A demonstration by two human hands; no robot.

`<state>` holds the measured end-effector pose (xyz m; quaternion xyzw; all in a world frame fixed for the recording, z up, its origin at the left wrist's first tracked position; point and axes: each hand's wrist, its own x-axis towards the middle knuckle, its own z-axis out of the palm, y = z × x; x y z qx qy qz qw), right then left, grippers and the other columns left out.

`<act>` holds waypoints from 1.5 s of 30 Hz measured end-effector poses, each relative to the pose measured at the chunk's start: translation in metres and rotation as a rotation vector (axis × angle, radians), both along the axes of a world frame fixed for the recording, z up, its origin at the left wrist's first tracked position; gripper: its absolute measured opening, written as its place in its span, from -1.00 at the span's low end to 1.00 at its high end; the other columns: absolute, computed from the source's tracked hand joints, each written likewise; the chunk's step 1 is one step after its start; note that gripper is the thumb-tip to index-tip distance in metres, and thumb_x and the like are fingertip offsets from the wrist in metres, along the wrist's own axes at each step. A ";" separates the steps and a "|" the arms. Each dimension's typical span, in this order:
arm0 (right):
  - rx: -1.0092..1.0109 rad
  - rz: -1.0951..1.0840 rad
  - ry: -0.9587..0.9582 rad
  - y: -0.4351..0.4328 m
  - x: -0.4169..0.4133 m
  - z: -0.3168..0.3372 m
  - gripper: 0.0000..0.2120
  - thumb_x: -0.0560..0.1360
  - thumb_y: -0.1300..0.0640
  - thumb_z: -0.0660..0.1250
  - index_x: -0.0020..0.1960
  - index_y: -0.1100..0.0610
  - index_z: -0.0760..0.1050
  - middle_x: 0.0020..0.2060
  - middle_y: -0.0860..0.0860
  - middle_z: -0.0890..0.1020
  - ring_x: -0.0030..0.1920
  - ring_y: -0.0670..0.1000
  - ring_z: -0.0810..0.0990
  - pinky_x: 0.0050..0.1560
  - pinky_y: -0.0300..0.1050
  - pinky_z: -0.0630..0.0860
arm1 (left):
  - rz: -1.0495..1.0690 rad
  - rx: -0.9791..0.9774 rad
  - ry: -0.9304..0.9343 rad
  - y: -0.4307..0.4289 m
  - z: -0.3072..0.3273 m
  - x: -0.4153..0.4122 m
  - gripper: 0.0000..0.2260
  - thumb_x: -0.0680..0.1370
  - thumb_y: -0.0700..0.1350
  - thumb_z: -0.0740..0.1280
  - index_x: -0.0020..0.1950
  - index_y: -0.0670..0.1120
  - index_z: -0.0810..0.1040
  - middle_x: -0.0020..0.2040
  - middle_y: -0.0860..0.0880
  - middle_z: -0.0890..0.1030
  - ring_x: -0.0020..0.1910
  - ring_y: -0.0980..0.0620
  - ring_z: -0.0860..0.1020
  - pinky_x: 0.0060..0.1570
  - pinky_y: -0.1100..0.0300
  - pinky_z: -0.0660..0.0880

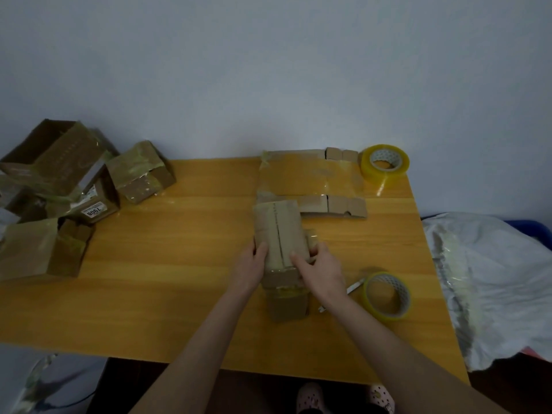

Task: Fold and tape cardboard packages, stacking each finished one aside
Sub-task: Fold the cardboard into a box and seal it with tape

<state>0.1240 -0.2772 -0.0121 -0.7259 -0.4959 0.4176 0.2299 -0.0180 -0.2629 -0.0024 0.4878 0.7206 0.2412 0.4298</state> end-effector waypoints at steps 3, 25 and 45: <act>0.021 -0.030 -0.023 -0.003 -0.001 -0.001 -0.64 0.51 -0.21 0.25 0.05 0.07 0.36 -0.10 0.01 0.60 -0.16 0.05 0.64 -0.15 0.06 0.62 | -0.054 0.083 0.032 0.004 -0.002 0.002 -0.62 0.67 -0.03 0.08 0.48 -0.06 0.28 0.22 0.05 0.46 0.13 0.04 0.46 -0.08 0.30 0.34; -0.027 0.123 -0.261 -0.015 0.006 0.004 -0.64 0.53 -0.24 0.20 0.05 0.05 0.33 -0.07 0.00 0.58 -0.10 0.07 0.56 -0.22 -0.09 0.45 | -0.024 0.054 -0.002 -0.027 -0.015 0.004 -0.45 0.61 0.06 0.22 0.55 -0.03 0.15 0.40 -0.04 0.42 0.29 -0.07 0.46 0.22 -0.08 0.47; 0.083 -0.070 -0.152 0.007 0.043 -0.002 -0.67 0.56 -0.14 0.23 0.12 0.11 0.41 0.03 0.08 0.58 0.01 0.13 0.55 -0.02 0.04 0.52 | -0.020 0.105 -0.007 -0.005 0.002 0.058 -0.51 0.65 -0.04 0.16 0.56 -0.01 0.10 0.41 -0.04 0.41 0.30 -0.05 0.45 0.18 0.05 0.44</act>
